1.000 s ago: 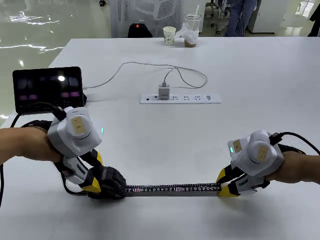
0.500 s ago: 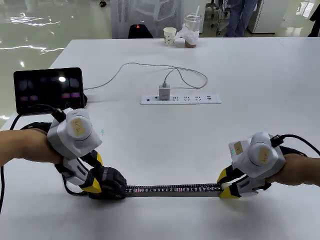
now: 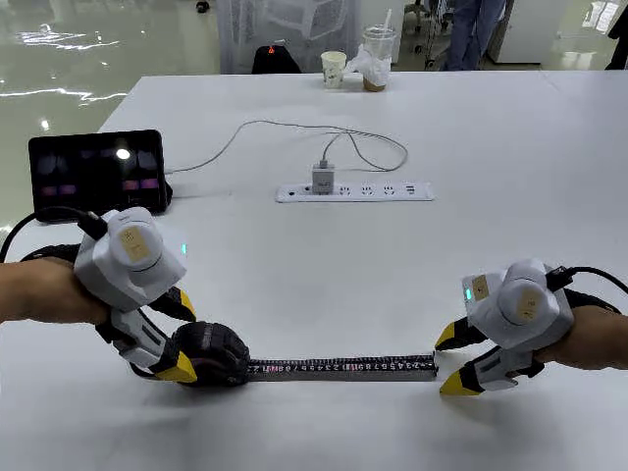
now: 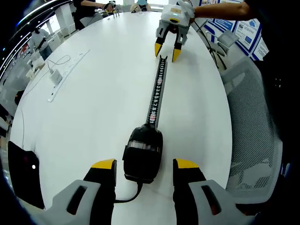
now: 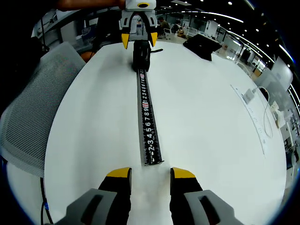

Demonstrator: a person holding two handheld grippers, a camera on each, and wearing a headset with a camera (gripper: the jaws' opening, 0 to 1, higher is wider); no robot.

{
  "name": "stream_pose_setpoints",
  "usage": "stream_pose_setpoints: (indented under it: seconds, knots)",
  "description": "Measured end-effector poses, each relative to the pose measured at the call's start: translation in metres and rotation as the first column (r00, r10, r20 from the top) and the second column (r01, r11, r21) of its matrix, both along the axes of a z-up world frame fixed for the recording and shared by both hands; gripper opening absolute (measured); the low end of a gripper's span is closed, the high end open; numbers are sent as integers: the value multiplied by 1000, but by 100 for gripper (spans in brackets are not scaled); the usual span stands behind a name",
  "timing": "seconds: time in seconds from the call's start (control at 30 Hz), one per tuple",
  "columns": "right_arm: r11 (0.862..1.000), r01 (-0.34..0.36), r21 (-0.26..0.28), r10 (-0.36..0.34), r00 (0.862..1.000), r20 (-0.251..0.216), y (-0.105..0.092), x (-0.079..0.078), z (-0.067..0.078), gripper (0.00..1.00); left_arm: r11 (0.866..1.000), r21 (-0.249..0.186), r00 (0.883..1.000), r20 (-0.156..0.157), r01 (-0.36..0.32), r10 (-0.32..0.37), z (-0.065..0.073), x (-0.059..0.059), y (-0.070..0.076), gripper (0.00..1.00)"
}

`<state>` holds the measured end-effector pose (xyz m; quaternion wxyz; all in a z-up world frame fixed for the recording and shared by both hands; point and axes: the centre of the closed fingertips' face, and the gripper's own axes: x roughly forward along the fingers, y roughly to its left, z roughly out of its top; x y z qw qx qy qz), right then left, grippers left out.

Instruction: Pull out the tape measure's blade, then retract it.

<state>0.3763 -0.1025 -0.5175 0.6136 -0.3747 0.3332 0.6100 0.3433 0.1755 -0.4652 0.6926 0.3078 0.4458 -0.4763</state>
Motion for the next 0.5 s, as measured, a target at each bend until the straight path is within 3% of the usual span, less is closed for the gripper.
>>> stream_pose_setpoints:
  seconds: [0.27,0.5]
  knots:
    - [999,45,22,-45,999,3,-5,-4,5,35,996,-41,997,9,-74,74,3,-8,4,49]
    - [994,96,49,-97,995,7,-7,-7,11,39,984,-97,988,22,-148,151,7,-13,8,54]
